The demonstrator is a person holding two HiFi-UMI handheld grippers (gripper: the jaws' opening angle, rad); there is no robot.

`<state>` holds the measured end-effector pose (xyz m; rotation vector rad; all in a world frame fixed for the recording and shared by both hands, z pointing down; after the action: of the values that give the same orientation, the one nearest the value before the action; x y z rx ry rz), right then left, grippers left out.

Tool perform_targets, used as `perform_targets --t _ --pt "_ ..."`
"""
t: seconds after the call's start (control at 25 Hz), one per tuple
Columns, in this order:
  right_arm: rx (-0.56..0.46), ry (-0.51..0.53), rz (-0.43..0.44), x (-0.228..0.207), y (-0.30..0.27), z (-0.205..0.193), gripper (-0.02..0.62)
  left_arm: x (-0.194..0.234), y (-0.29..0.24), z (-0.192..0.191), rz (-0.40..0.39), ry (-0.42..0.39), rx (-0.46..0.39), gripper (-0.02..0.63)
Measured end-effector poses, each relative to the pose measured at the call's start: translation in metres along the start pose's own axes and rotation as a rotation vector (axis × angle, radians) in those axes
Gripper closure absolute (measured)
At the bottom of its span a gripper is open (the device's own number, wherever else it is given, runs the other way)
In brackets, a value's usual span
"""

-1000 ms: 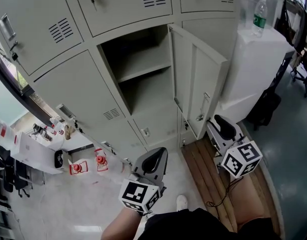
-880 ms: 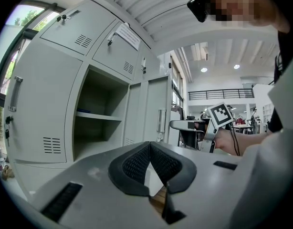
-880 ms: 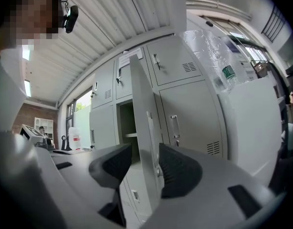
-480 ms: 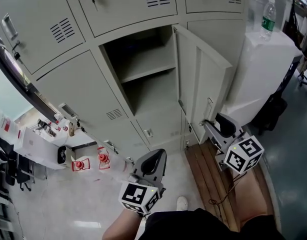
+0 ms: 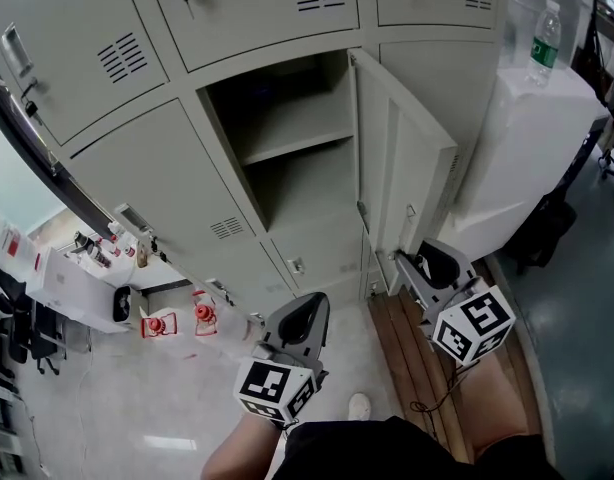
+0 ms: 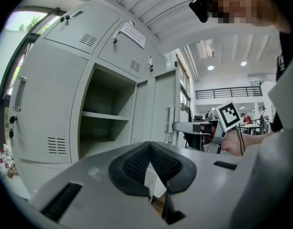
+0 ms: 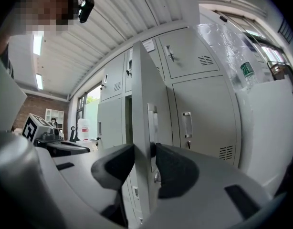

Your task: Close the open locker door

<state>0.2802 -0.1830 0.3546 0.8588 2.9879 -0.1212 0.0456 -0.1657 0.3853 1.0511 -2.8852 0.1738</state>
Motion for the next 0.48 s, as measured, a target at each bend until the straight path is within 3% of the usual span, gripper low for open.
perform_targets --t 0.48 --pt "0.043 0.046 0.085 0.035 -0.032 0.002 0.400 0.004 0.015 0.006 0.050 0.004 -0.019 0.590"
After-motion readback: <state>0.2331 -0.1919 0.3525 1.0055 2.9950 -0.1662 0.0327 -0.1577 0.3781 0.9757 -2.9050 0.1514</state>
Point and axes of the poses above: the fingertips, and each gripper's own axes: y backward along the fingers, x to its left, z out of its top, the point moved 8 cm from there along y, backward along the fingers, and after that the axes turned 4 degrees about z, right-handed, at the moved point
